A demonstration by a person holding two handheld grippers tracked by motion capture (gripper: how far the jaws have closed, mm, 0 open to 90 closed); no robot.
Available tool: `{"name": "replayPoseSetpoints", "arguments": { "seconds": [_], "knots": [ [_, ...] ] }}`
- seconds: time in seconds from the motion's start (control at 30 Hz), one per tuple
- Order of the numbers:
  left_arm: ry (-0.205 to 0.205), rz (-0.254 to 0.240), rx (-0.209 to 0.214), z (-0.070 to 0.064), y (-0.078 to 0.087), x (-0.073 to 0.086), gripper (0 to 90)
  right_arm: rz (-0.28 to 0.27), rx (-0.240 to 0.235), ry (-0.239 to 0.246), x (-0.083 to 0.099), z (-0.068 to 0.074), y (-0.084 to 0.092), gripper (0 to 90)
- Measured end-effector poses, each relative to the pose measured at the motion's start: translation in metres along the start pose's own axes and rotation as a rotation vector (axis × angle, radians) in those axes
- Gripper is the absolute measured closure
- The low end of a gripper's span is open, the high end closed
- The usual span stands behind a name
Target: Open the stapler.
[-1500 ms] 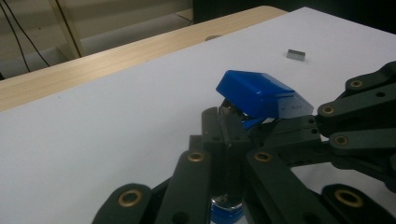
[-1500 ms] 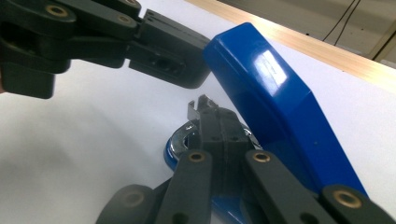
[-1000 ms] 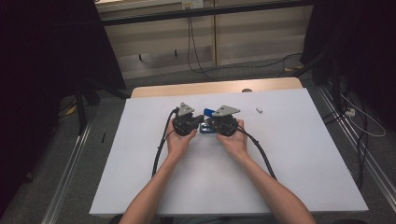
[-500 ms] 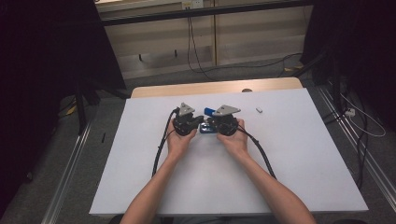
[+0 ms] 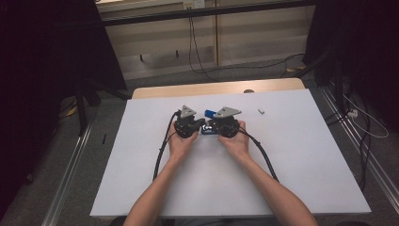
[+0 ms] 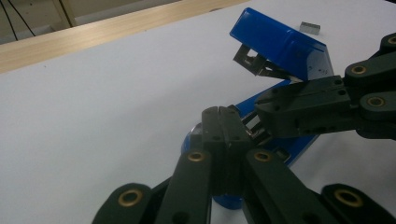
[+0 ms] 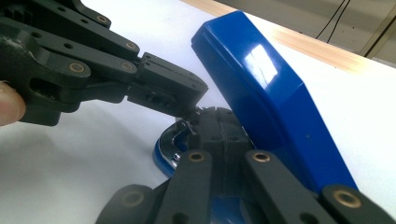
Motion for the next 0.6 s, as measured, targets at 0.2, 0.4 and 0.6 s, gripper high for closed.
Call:
{"name": "replayPoseSetpoints", "arguments": {
  "seconds": [0.2,0.4,0.6],
  "knots": [
    [0.001,-0.009,0.003,0.0001,-0.0001,0.0001,90.0,-0.026,0.004,-0.009,-0.0032,0.0017,0.0006,90.0],
    [-0.02,-0.004,-0.009,-0.0002,-0.0001,0.0005,90.0,-0.036,0.017,-0.015,-0.0049,0.002,0.0008,90.0],
    [-0.025,-0.006,-0.009,-0.0001,0.0,0.0006,90.0,-0.046,0.013,-0.028,-0.0064,0.0001,0.0036,90.0]
  ]
}}
Point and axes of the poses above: each handheld gripper's, and its own axes: y roughly backward along the jaws, x roughly out of its underside, z roughly to its left, the point moved 9 cm from there along -y, roughly forward along the jaws, and after that the axes turned 13 degrees about z, right-handed, at the moved point
